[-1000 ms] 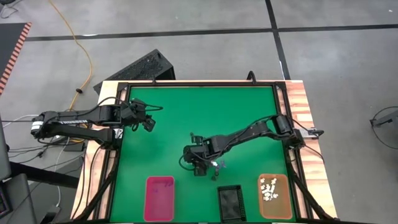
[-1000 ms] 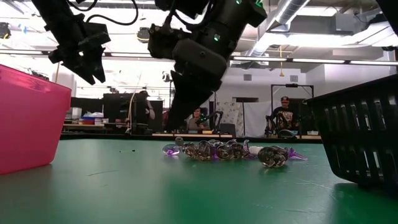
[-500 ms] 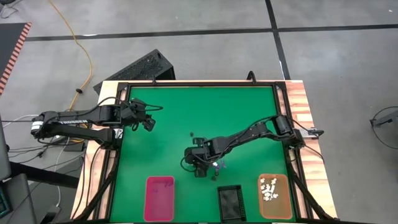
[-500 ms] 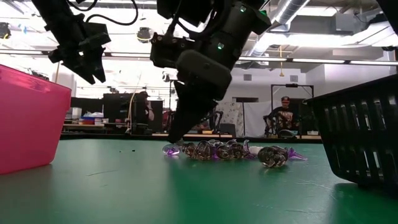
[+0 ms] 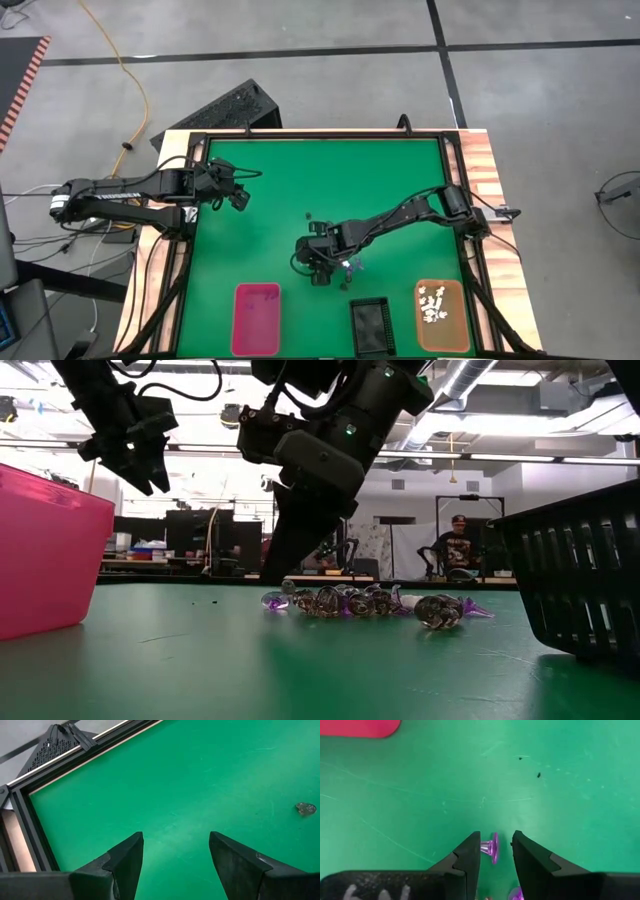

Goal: Sort Halloween decoration
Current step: Put the violet witch hat toy into the red organizing bin

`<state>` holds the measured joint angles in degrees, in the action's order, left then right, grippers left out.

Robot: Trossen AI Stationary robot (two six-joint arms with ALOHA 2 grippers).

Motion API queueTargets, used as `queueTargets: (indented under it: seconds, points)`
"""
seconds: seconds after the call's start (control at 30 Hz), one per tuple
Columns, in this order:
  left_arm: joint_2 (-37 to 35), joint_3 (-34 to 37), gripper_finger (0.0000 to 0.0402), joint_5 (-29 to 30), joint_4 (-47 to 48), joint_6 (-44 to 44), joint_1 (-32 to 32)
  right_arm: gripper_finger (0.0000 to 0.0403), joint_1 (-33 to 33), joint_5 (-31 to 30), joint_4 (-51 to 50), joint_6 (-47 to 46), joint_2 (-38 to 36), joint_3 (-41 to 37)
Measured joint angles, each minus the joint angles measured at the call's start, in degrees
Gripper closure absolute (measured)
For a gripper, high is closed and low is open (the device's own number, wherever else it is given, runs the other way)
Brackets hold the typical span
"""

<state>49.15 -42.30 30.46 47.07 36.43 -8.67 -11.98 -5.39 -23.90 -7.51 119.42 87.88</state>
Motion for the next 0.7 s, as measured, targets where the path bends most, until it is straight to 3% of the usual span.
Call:
queueTargets:
  seconds: [0.53, 0.7]
  points:
    - [0.0, 0.0, 0.0183, 0.0, 0.1, -0.2, 0.0, 0.0265, -0.1, 0.8, 0.0, -0.3, 2.1, 0.0]
    - [0.0, 0.0, 0.0183, 0.0, 0.2, -0.4, 0.0, 0.0286, -0.1, 1.1, -1.2, -0.7, 2.4, 0.0]
